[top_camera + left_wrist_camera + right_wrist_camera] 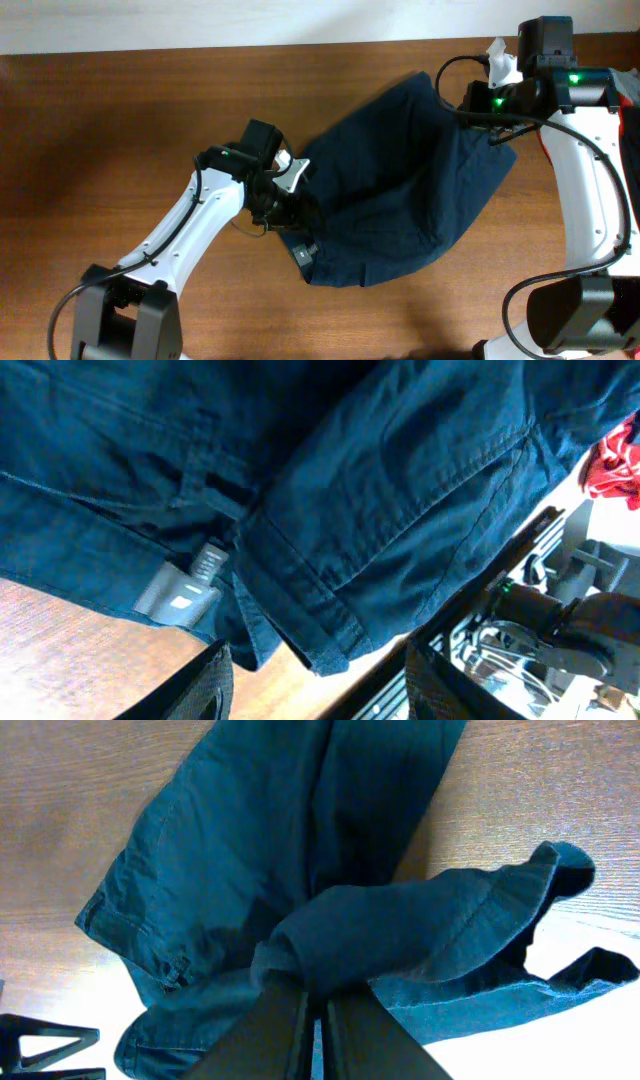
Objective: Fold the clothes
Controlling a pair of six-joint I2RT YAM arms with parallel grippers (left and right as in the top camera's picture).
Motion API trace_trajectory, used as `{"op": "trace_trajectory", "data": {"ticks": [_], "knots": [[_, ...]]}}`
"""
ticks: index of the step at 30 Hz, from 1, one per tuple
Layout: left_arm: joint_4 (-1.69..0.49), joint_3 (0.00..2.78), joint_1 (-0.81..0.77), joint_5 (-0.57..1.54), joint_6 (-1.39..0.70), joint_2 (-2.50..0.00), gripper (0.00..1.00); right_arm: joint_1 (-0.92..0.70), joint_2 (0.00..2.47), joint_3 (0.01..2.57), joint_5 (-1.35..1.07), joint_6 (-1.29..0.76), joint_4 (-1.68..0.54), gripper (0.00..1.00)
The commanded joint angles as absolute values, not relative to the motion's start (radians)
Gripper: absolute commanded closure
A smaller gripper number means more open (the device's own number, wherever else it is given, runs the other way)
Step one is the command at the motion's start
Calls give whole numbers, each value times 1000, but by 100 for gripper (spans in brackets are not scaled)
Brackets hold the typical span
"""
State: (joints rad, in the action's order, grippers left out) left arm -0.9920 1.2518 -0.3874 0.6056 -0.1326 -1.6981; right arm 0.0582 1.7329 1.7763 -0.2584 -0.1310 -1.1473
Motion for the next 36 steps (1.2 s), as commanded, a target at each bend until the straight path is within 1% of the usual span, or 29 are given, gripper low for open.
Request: {"op": "trace_trajectory", "data": {"ticks": [1, 7, 8, 9, 11, 12, 15, 20, 25, 27, 30, 36], "knots": [[-980, 1219, -417, 633, -176, -1691, 46, 59, 1718, 1774, -249, -136, -1148, 95], [-915, 1190, -442, 617, -209, -1692, 47, 59, 1718, 1774, -249, -136, -1148, 94], [-908, 1185, -443, 605, -214, -1693, 53, 59, 1718, 1774, -249, -136, -1148, 94], [-901, 1179, -443, 598, -217, -1693, 72, 59, 1718, 1774, -249, -136, -1148, 94], [-900, 1178, -443, 599, -217, -1694, 96, 59, 1718, 1774, -249, -136, -1147, 94], [-900, 1178, -443, 598, -216, -1694, 99, 59, 1718, 1774, -249, -136, -1147, 94], [-921, 1186, -434, 599, -221, -1691, 99, 59, 1718, 1774, -237, -137, -1145, 94], [-1074, 1287, -345, 577, -216, -1620, 99, 59, 1718, 1774, -228, -139, -1076, 95], [-1132, 1315, -246, 392, -216, -1523, 99, 59, 1719, 1774, -236, -139, -993, 95], [-1151, 1314, -219, 367, -215, -1514, 99, 59, 1724, 1774, -276, -139, -948, 95], [-1158, 1309, -208, 324, -208, -1523, 99, 56, 1745, 1774, -361, -139, -886, 95], [-1143, 1307, -208, 85, -223, -1576, 99, 7, 1874, 1774, -390, -139, -797, 95]]}}
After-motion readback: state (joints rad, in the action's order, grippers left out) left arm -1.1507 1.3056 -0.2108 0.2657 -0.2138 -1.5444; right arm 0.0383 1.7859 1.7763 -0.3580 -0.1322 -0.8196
